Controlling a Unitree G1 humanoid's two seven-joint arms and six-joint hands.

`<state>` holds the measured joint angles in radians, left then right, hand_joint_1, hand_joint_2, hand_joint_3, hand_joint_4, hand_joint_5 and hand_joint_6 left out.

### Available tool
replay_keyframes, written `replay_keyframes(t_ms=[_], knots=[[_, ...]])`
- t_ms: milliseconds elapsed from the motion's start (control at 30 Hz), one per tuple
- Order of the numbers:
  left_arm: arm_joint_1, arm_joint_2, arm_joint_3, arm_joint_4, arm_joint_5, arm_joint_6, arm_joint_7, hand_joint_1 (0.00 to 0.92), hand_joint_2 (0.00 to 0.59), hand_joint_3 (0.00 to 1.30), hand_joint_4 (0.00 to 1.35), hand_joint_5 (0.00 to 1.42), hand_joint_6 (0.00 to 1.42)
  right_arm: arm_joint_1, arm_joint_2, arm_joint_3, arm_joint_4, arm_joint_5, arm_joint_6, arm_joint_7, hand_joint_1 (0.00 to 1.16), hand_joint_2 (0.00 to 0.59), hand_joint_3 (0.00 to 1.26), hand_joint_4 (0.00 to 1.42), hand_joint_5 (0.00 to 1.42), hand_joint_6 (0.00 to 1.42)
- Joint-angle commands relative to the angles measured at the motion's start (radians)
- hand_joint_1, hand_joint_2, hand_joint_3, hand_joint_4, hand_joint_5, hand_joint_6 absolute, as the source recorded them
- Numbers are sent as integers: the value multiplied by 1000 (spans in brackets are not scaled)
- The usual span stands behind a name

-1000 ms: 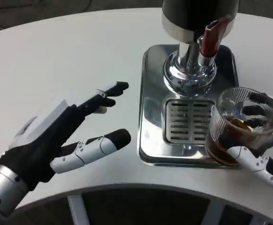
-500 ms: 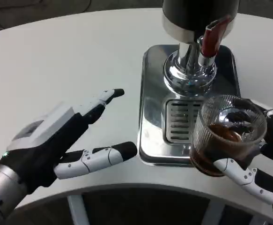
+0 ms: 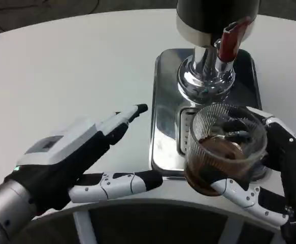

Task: Grasp the cup under the faucet to collect the drink, then remove the cup.

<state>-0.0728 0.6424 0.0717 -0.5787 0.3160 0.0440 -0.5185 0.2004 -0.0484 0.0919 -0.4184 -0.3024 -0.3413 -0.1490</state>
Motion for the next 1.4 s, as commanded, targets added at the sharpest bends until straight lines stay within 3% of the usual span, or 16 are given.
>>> replay_keyframes(t_ms=[33, 567, 1400], knots=[[19, 23, -5, -39, 8, 0, -23, 0, 90, 0, 0, 0, 80, -1, -4, 17, -38, 7, -41, 19, 848, 178, 868, 997, 1241, 1118], [126, 82, 86, -155, 29, 53, -77, 0, 82, 0, 0, 0, 0, -29, -29, 50, -40, -2, -44, 75, 855, 181, 878, 1009, 1242, 1139], [306, 91, 251, -205, -12, -46, -87, 0, 82, 0, 0, 0, 0, -10, -36, 86, -78, -6, -23, 121, 861, 182, 884, 1009, 1256, 1163]])
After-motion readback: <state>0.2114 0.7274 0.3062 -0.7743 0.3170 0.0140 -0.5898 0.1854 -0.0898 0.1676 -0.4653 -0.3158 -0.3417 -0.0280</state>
